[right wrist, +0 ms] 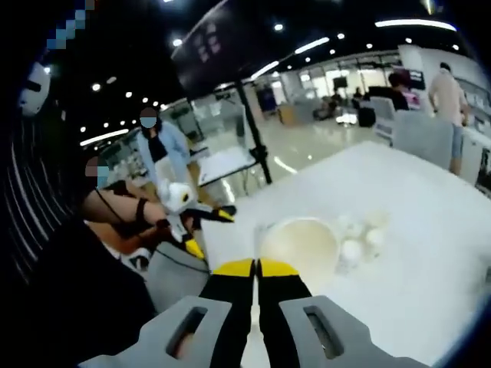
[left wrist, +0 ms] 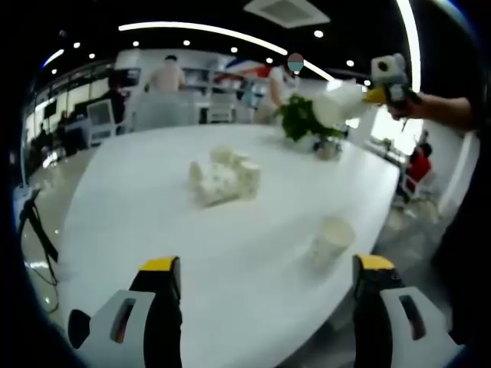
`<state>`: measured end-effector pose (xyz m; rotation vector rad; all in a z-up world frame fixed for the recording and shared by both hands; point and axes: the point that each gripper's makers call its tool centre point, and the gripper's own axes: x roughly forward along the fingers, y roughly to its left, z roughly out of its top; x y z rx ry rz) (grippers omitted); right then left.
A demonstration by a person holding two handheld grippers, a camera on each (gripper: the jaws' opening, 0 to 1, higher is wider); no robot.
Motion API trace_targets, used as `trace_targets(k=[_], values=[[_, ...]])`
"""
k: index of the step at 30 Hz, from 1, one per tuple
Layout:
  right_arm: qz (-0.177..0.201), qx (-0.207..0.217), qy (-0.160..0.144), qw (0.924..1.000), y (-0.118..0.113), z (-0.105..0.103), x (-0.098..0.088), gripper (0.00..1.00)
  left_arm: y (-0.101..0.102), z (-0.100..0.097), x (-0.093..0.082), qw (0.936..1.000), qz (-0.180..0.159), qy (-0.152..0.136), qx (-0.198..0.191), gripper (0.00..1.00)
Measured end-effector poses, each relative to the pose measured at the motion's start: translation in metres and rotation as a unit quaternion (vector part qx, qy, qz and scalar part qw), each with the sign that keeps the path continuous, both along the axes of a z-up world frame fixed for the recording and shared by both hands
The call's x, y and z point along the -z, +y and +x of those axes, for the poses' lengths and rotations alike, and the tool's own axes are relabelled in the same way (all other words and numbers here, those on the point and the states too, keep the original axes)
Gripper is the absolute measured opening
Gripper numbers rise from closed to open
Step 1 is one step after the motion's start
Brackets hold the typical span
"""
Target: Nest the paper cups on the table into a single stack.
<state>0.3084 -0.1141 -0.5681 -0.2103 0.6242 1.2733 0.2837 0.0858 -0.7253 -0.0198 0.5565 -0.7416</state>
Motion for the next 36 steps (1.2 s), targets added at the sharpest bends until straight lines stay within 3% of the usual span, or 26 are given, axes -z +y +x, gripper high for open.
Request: trace_targets(k=[2, 5, 8, 10, 12, 13, 20, 27, 36], values=[[-0.039, -0.032, -0.012, 0.9986, 0.004, -0.010, 0.000, 0.00, 0.000, 0.000, 0.000, 1.0000, 0.000, 0.000, -0.001, 0.92], [-0.062, -0.073, -0.020, 0.9952, 0.013, -0.024, -0.005, 0.00, 0.000, 0.000, -0.001, 1.0000, -0.003, -0.001, -0.002, 0.92], [-0.103, -0.121, -0.041, 0.9864, 0.018, -0.037, -0.005, 0.00, 0.000, -0.001, 0.000, 1.0000, -0.004, 0.001, 0.000, 0.91], [-0.145, -0.161, -0.065, 0.9741, 0.018, -0.045, 0.000, 0.00, 0.000, -0.001, 0.002, 1.0000, -0.005, 0.001, 0.000, 0.91], [-0.191, -0.199, -0.100, 0.9561, 0.016, -0.049, 0.005, 0.00, 0.000, -0.001, 0.001, 1.0000, -0.007, 0.001, -0.002, 0.91], [-0.217, -0.222, -0.120, 0.9430, 0.014, -0.052, 0.010, 0.00, 0.001, -0.001, 0.002, 1.0000, -0.008, 0.002, -0.003, 0.91], [-0.280, -0.298, -0.186, 0.8933, 0.013, -0.063, 0.032, 0.00, 0.003, 0.000, 0.002, 0.9999, -0.010, 0.000, -0.007, 0.91], [-0.281, -0.311, -0.192, 0.8874, 0.021, -0.068, 0.035, 0.00, 0.003, -0.003, 0.004, 0.9999, -0.009, 0.003, -0.006, 0.91], [-0.300, -0.329, -0.200, 0.8727, 0.021, -0.068, 0.051, 0.00, 0.005, -0.003, 0.007, 0.9999, -0.011, 0.006, -0.010, 0.91]])
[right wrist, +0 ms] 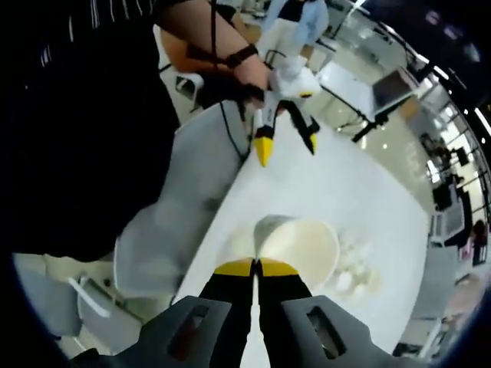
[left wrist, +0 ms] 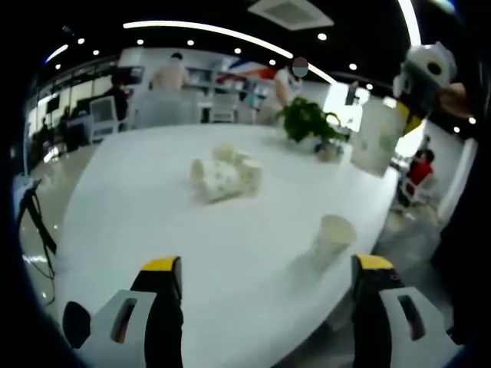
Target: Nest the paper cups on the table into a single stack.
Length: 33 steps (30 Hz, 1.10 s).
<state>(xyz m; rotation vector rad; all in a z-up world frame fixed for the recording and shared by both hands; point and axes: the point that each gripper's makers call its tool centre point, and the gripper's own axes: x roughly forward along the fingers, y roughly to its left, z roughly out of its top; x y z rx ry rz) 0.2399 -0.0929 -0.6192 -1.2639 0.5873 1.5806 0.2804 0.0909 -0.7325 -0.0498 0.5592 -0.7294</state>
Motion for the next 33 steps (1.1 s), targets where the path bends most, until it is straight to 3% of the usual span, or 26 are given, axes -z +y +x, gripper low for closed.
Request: trace_targets(k=[12, 18, 26, 33], values=[[-0.021, -0.012, 0.009, 0.9997, 0.002, -0.003, 0.029, 0.00, 0.000, -0.002, 0.003, 1.0000, 0.000, 0.005, 0.001, 0.90], [-0.049, -0.031, -0.008, 0.9983, 0.000, -0.001, 0.054, 0.00, 0.002, -0.003, 0.004, 1.0000, 0.000, 0.005, -0.001, 0.91], [-0.076, -0.038, -0.009, 0.9964, -0.008, 0.001, 0.082, 0.00, 0.004, -0.003, 0.005, 1.0000, -0.001, 0.005, -0.004, 0.91], [-0.075, -0.038, -0.002, 0.9965, -0.002, 0.000, 0.090, 0.00, 0.004, -0.005, 0.005, 1.0000, 0.000, 0.007, -0.004, 0.91]])
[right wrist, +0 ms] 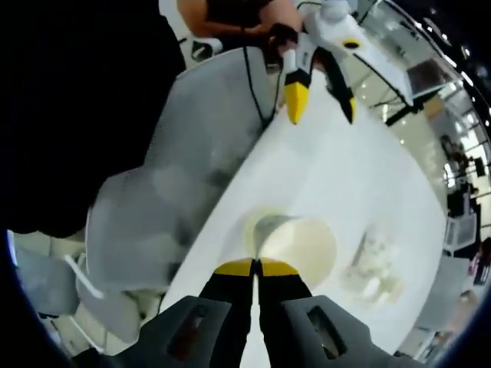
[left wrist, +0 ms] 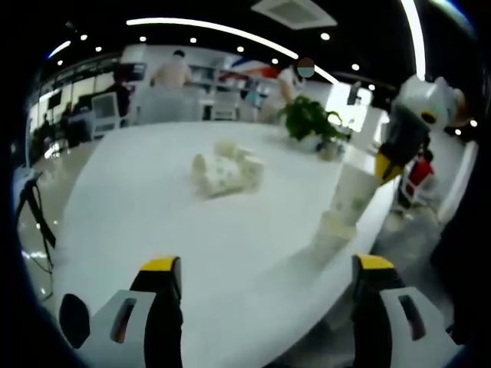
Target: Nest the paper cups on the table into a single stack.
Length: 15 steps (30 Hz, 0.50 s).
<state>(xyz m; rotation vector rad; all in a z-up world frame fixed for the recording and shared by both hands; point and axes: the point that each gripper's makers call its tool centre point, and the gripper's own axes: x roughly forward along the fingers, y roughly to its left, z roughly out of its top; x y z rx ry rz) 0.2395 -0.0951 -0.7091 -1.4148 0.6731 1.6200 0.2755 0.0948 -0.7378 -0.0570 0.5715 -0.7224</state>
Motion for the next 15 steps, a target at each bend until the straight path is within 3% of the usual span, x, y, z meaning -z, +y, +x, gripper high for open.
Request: trace_targets(k=[15], values=[[-0.016, -0.003, 0.008, 0.9998, 0.001, -0.001, 0.025, 0.00, 0.004, 0.001, -0.003, 1.0000, -0.002, -0.005, -0.006, 0.91]])
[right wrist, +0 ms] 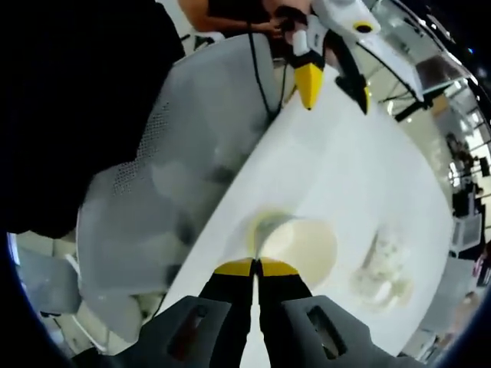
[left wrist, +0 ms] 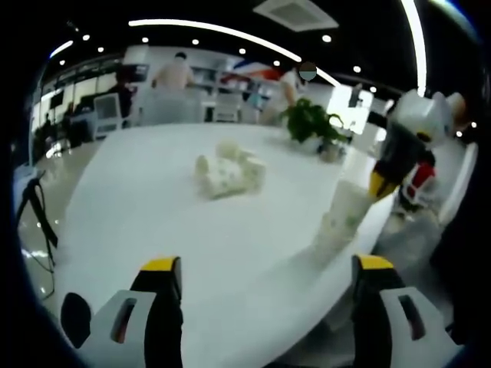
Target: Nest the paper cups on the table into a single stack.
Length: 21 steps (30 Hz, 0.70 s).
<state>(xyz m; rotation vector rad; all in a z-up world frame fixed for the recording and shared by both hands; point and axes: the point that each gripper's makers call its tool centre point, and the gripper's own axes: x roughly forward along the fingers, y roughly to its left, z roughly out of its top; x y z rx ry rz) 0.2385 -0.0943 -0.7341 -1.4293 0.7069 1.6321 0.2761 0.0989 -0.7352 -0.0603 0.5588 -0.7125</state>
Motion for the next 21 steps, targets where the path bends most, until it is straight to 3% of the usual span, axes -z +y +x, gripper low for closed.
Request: trace_targets(k=[21], values=[[-0.021, 0.001, 0.015, 0.9997, -0.003, 0.002, 0.035, 0.00, 0.007, -0.003, 0.002, 1.0000, 0.001, 0.004, -0.004, 0.91]])
